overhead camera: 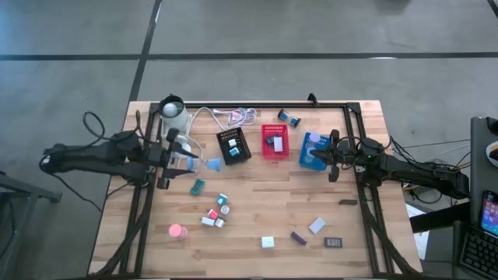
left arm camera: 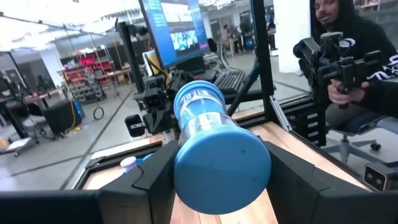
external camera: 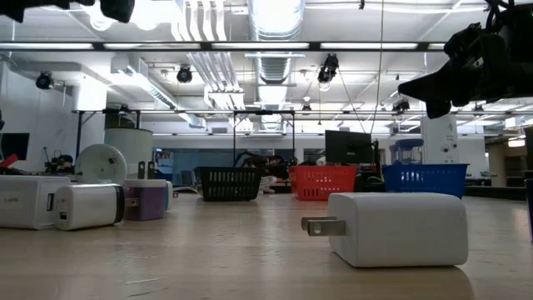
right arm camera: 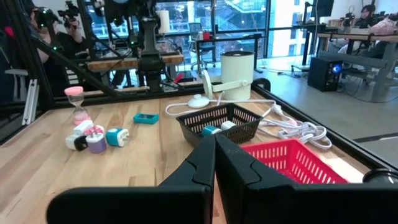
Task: Pick & Place Office items
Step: Put the light blue hourglass into the blue bin
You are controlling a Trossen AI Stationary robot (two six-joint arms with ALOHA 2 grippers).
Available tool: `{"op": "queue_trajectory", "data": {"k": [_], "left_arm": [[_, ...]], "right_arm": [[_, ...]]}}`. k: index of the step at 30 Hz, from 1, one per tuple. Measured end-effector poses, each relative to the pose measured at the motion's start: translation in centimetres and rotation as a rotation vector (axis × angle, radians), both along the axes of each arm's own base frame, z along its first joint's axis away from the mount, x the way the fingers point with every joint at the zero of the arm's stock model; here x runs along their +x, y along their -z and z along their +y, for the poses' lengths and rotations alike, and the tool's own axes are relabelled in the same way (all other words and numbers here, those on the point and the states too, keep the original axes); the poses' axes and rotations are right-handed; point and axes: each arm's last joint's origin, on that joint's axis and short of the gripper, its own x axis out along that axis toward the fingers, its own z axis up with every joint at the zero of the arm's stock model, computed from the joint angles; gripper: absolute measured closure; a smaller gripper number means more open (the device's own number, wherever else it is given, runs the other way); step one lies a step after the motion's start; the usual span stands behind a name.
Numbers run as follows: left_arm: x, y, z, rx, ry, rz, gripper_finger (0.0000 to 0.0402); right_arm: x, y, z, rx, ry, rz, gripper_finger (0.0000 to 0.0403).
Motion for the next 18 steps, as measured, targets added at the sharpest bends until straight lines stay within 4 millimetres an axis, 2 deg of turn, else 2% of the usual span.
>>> {"op": "queue_trajectory", "data": {"k": [14,18], "left_arm": [[0.1,7.1,0.1,-0.005,-0.027,-0.024,0.02],[0.1,8.6,0.1,-0.041,-0.027,-0.056,0.02]], "right_arm": [[0.0,-0.5,0.0,-0.01,0.002,-0.054,0.0394],[0.0,-1.0,0.0,-0.076,0.003,-0.091,0.0394]]}}
